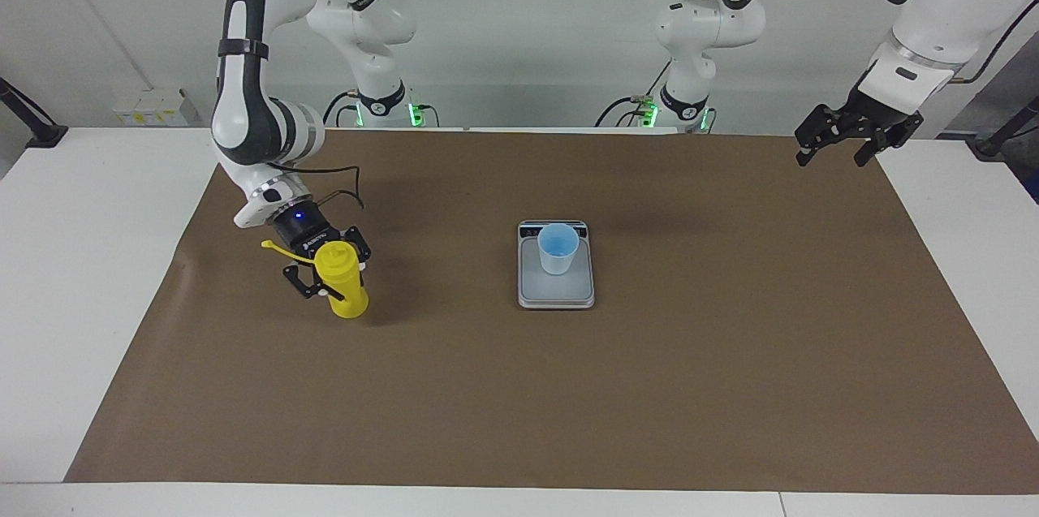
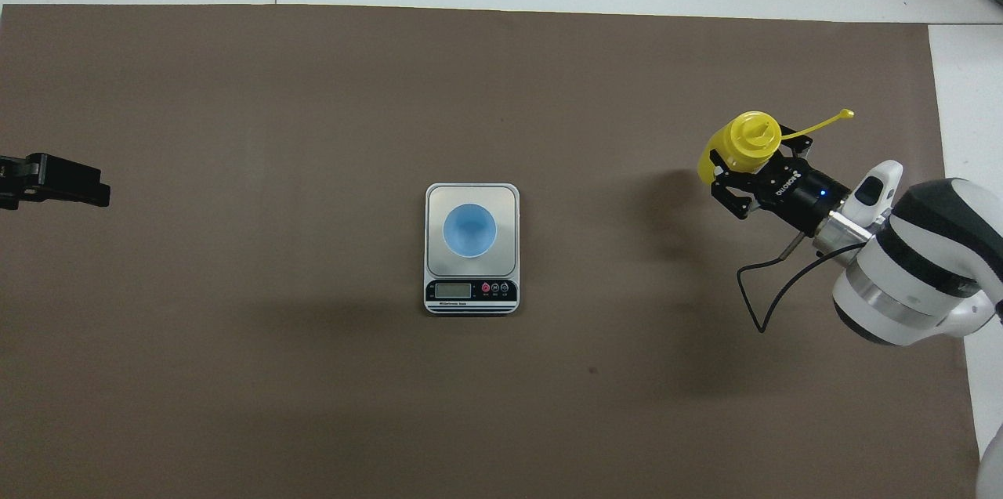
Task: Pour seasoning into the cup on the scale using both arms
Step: 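Lower the yellow bottle onto the table with the right gripper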
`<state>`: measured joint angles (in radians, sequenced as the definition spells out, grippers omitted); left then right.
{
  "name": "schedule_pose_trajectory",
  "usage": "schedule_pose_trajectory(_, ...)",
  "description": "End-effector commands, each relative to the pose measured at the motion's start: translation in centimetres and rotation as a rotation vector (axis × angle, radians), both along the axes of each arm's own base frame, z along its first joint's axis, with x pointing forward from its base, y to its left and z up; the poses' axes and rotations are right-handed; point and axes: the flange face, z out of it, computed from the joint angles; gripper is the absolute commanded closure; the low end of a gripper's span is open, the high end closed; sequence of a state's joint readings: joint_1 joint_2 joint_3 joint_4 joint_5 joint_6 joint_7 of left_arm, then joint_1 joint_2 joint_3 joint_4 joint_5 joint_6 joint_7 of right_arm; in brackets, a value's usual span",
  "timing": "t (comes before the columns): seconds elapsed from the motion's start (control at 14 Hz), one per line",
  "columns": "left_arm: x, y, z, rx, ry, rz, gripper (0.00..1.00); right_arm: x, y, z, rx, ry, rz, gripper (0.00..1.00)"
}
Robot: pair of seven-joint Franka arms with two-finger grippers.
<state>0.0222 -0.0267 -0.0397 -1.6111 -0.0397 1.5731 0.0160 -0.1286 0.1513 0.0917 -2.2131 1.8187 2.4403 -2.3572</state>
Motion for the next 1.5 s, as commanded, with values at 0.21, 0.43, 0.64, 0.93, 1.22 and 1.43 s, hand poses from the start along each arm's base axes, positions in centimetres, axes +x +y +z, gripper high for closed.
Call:
schedule_pose_trajectory(0.21, -0.9, 0.2, 0.1, -0.008, 0.004, 0.014, 0.00, -1.3, 0.5, -2.5, 0.051, -0.060, -0.016, 1.00)
schedule_pose_trajectory(0.43, -0.9, 0.3, 0.1, -0.006, 0.004, 0.014, 0.00, -1.9, 0.1, -3.4, 0.059, -0.057, -0.010, 1.00)
schedule_pose_trajectory(0.64, -0.9, 0.2, 0.1, -0.008, 0.004, 0.014, 0.00, -2.4, -1.8, -6.0, 0.059, -0.098, 0.014, 1.00)
schedule_pose_trajectory(0.93, -0.9, 0.2, 0.1, -0.008, 0.004, 0.014, 0.00, -2.4, -1.9, -5.9, 0.058, -0.105, 0.017, 1.00)
schedule_pose_trajectory(1.22, -0.9, 0.2, 0.1, -0.008, 0.004, 0.014, 0.00, -2.0, -2.3, -5.1, 0.031, -0.124, 0.011, 0.00)
schedule_pose_trajectory(1.43, -0.9, 0.3, 0.1, -0.006, 0.004, 0.014, 0.00, -2.1, -2.4, -4.2, 0.001, -0.124, 0.000, 0.00)
